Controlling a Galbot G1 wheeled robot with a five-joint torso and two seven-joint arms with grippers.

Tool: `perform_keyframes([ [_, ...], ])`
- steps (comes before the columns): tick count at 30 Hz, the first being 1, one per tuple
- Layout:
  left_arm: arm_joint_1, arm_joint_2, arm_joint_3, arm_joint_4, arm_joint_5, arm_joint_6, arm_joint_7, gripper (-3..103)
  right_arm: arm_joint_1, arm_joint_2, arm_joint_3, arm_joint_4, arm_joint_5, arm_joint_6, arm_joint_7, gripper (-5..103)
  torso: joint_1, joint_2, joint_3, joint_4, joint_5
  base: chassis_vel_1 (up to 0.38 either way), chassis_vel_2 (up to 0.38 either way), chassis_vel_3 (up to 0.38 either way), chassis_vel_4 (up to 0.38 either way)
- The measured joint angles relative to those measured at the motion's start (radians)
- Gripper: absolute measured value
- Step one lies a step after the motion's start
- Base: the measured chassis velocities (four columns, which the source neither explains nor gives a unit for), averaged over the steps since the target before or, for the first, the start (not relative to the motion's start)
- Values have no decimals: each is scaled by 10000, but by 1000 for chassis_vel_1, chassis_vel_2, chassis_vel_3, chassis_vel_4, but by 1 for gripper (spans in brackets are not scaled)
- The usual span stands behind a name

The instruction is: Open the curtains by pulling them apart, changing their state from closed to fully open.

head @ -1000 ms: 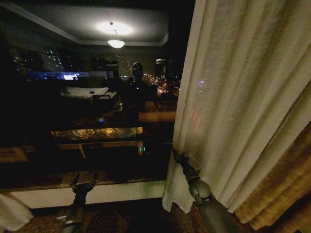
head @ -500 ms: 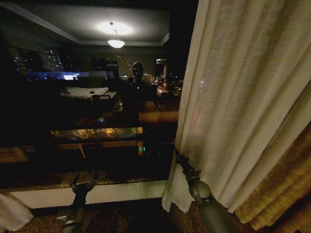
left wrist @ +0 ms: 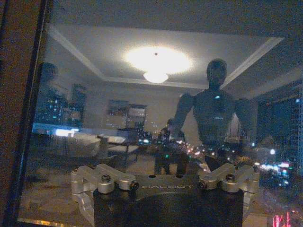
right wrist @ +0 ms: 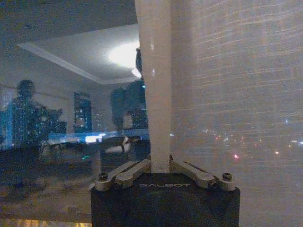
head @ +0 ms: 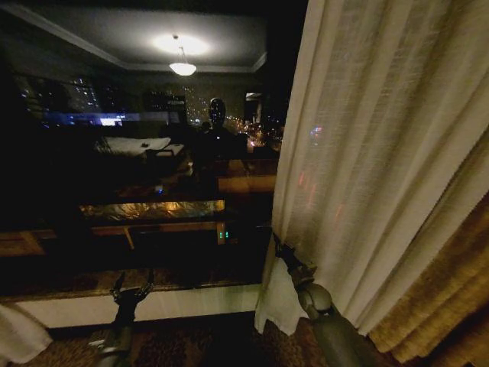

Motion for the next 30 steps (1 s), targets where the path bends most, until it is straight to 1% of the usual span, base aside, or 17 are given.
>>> perform_keyframes([
  [8, 0, 0, -1, -1, 0, 0, 0, 100, -178, -66, 228, 56, 128, 39, -174, 0, -1, 0, 0, 1, 0, -161, -155, 156, 151],
  [15, 0, 0, 0, -1, 0, 0, 0, 100, -297, -138, 322, 189, 177, 85, -215, 0, 0, 0, 0, 0, 3, -280, -264, 265, 250],
  [18, 0, 0, 0, -1, 0, 0, 0, 100, -351, -229, 414, 251, 223, 104, -241, 0, 0, 0, 0, 0, -2, -301, -291, 313, 313],
  [22, 0, 0, 0, -1, 0, 0, 0, 100, -391, -285, 510, 285, 245, 133, -271, 0, 0, 0, 0, 0, 2, -329, -343, 314, 344],
  [24, 0, 0, 0, -1, 0, 0, 0, 100, -426, -294, 546, 316, 255, 140, -281, 0, 0, 0, 0, 0, -3, -358, -380, 362, 373],
  [27, 0, 0, 0, -1, 0, 0, 0, 100, -452, -295, 570, 334, 256, 157, -287, 0, -2, 0, -1, 0, 2, -361, -352, 353, 362],
  [29, 0, 0, 1, 0, 0, 0, 0, 100, -456, -291, 564, 336, 292, 246, -279, 0, -1, 0, -1, -1, -1, -359, -363, 340, 387],
  [30, 0, 0, 1, -1, 0, 0, 0, 100, -459, -288, 500, 359, 442, 350, -245, 0, -1, 0, 0, -2, 3, -352, -347, 335, 338],
])
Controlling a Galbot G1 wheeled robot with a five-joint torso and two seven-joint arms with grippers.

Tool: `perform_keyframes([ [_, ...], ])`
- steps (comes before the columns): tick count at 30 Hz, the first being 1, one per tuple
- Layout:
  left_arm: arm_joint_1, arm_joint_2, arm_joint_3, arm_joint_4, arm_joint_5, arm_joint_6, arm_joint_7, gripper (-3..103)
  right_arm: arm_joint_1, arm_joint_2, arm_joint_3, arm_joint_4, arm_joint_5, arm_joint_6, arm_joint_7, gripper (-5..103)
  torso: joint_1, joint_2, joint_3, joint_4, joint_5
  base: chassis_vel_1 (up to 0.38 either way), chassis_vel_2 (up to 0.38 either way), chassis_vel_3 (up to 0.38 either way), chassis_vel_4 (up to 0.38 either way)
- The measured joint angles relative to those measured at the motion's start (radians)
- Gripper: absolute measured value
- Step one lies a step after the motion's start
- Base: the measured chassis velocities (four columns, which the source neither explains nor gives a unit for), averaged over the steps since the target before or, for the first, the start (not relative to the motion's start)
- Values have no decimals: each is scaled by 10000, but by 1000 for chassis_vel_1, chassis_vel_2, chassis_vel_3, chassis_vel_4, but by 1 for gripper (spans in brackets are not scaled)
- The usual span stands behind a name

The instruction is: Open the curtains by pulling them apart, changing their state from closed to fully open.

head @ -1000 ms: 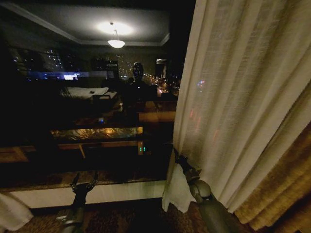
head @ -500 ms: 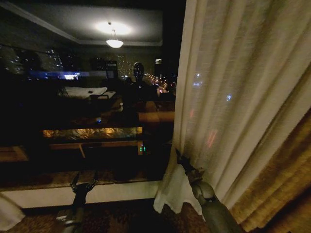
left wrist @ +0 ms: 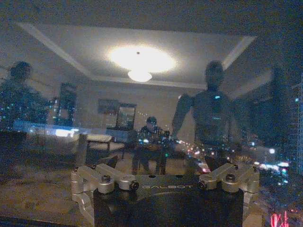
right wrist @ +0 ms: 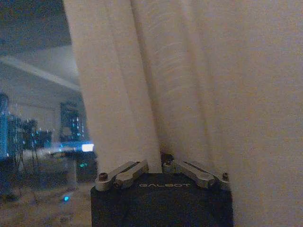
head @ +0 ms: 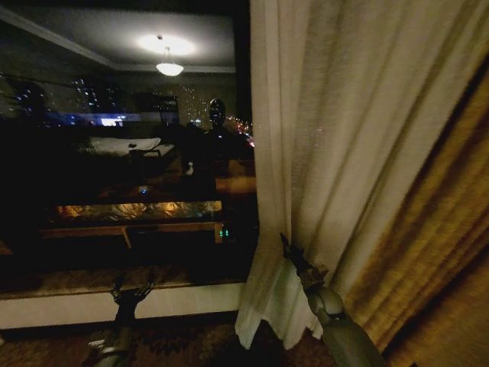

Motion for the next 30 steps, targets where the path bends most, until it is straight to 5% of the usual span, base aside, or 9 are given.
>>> perform_keyframes([
  [8, 0, -2, 4, 0, 0, 0, 6, 100, 18, 27, -144, 48, -280, 303, 18, 0, 1, -1, 1, -2, 4, -264, -252, 262, 238],
  [21, 0, 3, -8, 1, 0, 0, -4, 100, -50, -9, -363, 34, -1359, 287, 99, 0, 0, 0, 0, 6, -4, 12, 14, -13, -8],
  [30, 0, -1, 0, 1, 0, 0, -1, 100, 497, -384, 355, -912, -1614, -253, 1935, 0, 0, 0, 0, 2, -2, 0, 0, 0, 0],
])
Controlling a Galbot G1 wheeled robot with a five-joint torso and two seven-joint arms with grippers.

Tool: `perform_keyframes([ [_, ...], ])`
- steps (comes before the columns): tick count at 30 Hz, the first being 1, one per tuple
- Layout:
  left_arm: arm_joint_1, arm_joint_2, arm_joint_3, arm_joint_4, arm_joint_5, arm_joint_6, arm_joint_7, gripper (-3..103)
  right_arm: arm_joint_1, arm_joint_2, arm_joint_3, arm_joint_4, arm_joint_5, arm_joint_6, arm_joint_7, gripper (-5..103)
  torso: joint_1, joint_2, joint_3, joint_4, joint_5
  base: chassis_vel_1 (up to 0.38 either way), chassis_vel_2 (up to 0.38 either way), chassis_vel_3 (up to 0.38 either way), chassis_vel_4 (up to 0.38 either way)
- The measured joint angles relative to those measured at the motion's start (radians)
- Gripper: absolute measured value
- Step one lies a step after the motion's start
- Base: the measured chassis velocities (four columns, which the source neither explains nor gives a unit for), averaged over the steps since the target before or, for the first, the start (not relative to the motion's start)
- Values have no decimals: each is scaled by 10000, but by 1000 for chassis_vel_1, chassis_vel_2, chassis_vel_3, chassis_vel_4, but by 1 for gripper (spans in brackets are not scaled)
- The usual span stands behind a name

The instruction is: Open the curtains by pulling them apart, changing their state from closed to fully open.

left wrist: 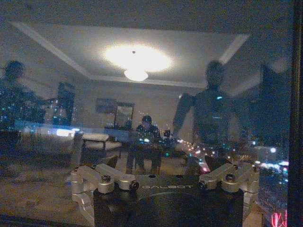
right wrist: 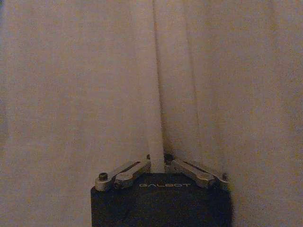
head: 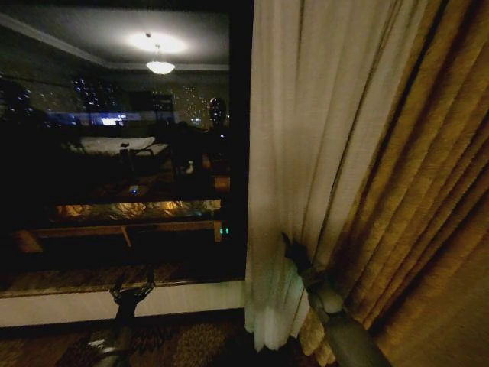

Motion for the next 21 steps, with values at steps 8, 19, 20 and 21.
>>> perform_keyframes([
  [8, 0, 0, -1, 0, 0, 0, 0, 100, 344, -277, 1142, -1131, -210, -135, 814, 0, -1, 1, 0, 1, -2, 0, 0, 0, 0],
  [19, 0, 0, 0, 0, 0, 0, 2, 100, 173, -499, 1644, -1103, -974, -870, 2222, 0, 0, 1, 0, 0, 0, 0, 0, 0, 0],
  [20, 0, 0, -1, 0, 0, 0, 2, 100, 108, -485, 1617, -964, -911, -916, 2263, 0, 0, 1, 0, -1, 0, 0, 0, 0, 0],
  [21, 0, 0, -1, 0, -1, 0, 2, 100, 84, -477, 1598, -909, -874, -918, 2263, 0, 0, 0, 0, -1, 0, 0, 0, 0, 0],
])
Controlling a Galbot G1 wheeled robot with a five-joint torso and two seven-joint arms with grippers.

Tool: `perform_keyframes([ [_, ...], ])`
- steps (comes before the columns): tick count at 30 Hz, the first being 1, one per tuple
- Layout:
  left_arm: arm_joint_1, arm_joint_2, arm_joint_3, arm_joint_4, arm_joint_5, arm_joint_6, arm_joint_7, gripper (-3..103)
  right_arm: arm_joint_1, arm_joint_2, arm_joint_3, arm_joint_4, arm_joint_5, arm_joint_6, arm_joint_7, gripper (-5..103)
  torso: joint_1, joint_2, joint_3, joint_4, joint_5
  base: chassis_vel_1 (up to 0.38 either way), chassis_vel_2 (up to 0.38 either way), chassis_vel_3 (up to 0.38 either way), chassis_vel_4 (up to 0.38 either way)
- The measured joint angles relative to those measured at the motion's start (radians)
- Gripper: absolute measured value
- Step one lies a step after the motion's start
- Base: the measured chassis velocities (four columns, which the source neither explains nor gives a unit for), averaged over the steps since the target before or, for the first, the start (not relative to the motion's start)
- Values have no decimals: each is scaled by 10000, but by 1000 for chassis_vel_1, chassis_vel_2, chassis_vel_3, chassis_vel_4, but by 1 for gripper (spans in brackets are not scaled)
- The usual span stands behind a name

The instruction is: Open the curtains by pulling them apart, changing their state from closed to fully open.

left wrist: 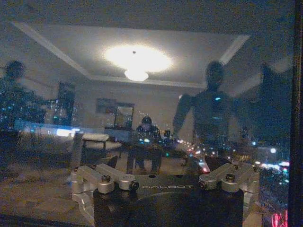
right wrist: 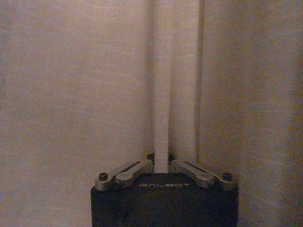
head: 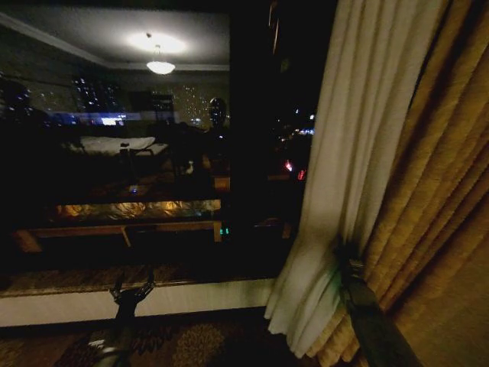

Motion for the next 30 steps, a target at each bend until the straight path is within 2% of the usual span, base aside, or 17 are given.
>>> perform_keyframes([
  [3, 0, 0, 0, 0, 1, 0, 0, 100, -241, 57, -221, 463, 464, 168, -282, -3, 1, 0, 1, 1, 2, 0, 0, 0, 0],
  [4, 0, 0, 1, 0, 0, 0, 2, 100, -338, 78, -308, 637, 681, 215, -412, 2, 1, -1, 2, 0, 5, 0, 0, 0, 0],
  [5, 0, 0, 0, 0, 1, 0, 0, 100, -416, 95, -376, 802, 842, 220, -507, 2, 0, -2, 3, -1, 10, 0, 0, 0, 0],
  [7, 0, -1, 1, 0, 0, 0, 1, 100, -968, 158, -563, 1771, 1318, -158, -1249, 11, 1, -1, 2, 2, -3, 0, 0, 0, 0],
  [8, 0, 0, 0, 0, 1, 0, 0, 100, -1207, 172, -645, 2085, 1535, -260, -1540, 16, 0, -1, 2, 0, 3, 0, 0, 0, 0],
  [11, 0, 0, 0, 0, 1, 0, 0, 100, -1609, 176, -774, 2749, 2038, -561, -1975, 21, 0, -1, 2, 0, 2, 0, 0, 0, 0],
  [13, 0, 0, 0, 0, 1, 0, 1, 100, -2175, 159, -966, 3780, 2722, -1093, -2460, 33, 0, -1, 1, 0, -1, 0, 0, 0, 0],
  [14, 0, 0, 0, 0, 1, 0, 1, 100, -2175, 159, -966, 3780, 2722, -1093, -2460, 33, 0, -1, 1, 0, -1, 0, 0, 0, 0],
  [17, 0, 0, 1, 0, 1, -1, 0, 100, -2765, 119, -1335, 5015, 3327, -1349, -2283, 48, 0, 0, 0, 2, -2, 0, 0, 0, 0],
  [18, 0, 0, 1, 0, 1, -1, 0, 100, -2952, 108, -1393, 5278, 3352, -1364, -2213, 54, 0, 0, 0, 1, -2, 0, 0, 0, 0],
  [20, 0, 0, 1, 0, 1, 0, 0, 100, -3091, 97, -1406, 5449, 3288, -1347, -2205, 54, 0, 0, 0, 1, -2, 0, 0, 0, 0],
  [23, 0, 0, 1, 0, 0, -1, 0, 100, -3430, 24, -1348, 5762, 3061, -1168, -2310, 71, 0, 0, -1, 1, 0, 0, 0, 0, 0],
  [26, 0, 0, 1, 0, 1, 0, 0, 100, -3584, -43, -1270, 5910, 2917, -1127, -2397, 76, 0, 0, 0, 0, 0, 0, 0, 0, 0],
  [27, 0, 0, 1, 0, 1, -1, 0, 100, -3648, -83, -1249, 5959, 2807, -1043, -2413, 86, 0, 0, 0, 0, 0, 0, 0, 0, 0],
  [29, 0, 0, 1, 0, 0, 0, 0, 100, -3657, -88, -1248, 5963, 2790, -1009, -2416, 86, 0, -1, 0, 0, 0, 0, 0, 0, 0],
  [30, 0, 0, 1, 1, 1, 0, 0, 100, -3671, -98, -1248, 5963, 2768, -934, -2435, 91, 0, 0, -1, 1, 0, 0, 0, 0, 0],
])
